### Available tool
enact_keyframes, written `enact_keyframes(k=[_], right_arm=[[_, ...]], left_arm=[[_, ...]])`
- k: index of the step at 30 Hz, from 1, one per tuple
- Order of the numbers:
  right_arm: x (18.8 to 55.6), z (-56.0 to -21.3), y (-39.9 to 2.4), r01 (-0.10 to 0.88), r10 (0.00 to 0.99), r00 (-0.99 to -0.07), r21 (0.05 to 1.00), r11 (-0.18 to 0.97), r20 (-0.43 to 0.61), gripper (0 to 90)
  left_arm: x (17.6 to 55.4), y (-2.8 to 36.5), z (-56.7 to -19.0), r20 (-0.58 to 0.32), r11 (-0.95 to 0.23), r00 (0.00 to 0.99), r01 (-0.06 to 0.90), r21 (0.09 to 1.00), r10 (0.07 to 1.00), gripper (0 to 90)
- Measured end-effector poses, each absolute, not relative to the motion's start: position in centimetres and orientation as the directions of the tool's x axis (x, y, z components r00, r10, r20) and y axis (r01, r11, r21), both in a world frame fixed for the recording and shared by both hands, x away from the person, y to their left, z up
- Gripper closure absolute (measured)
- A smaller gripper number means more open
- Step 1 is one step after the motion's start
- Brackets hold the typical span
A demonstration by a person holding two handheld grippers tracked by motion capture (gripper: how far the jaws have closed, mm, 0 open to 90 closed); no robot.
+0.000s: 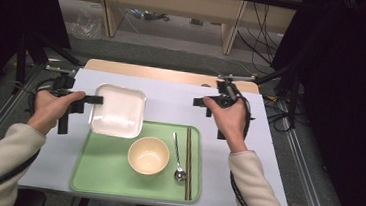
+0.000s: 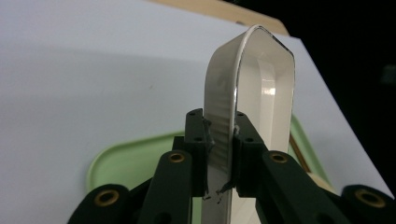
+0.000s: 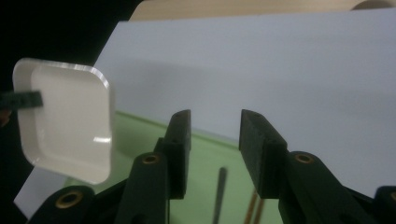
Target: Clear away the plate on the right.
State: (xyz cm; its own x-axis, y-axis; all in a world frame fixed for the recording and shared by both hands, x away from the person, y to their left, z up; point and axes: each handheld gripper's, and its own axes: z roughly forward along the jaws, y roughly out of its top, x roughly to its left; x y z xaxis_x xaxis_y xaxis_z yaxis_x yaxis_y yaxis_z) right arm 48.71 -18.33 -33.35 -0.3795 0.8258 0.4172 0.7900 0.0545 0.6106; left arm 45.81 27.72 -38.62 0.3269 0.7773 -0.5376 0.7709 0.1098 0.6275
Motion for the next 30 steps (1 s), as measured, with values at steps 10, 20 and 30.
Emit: enact_keyframes(k=[10, 20, 30], right_arm=[[48.8, -32.3, -23.2, 0.815, 0.850, -0.240, 0.573, -0.086, 0.469, 64.3], [48.8, -32.5, -22.9, 0.830, 0.848, -0.227, 0.550, -0.089, 0.479, 63.5], [48.7, -32.4, -22.9, 0.829, 0.851, -0.234, 0.554, -0.077, 0.470, 62.4]], left_arm=[[45.0, 30.1, -43.1, -0.595, 0.039, 0.260, 0.897, 0.441, 0.760, 79.2], [44.3, 28.8, -46.1, -0.661, 0.110, 0.176, 0.923, 0.368, 0.729, 78.5], [42.9, 27.2, -47.2, -0.432, -0.072, 0.289, 0.889, 0.452, 0.854, 63.5]])
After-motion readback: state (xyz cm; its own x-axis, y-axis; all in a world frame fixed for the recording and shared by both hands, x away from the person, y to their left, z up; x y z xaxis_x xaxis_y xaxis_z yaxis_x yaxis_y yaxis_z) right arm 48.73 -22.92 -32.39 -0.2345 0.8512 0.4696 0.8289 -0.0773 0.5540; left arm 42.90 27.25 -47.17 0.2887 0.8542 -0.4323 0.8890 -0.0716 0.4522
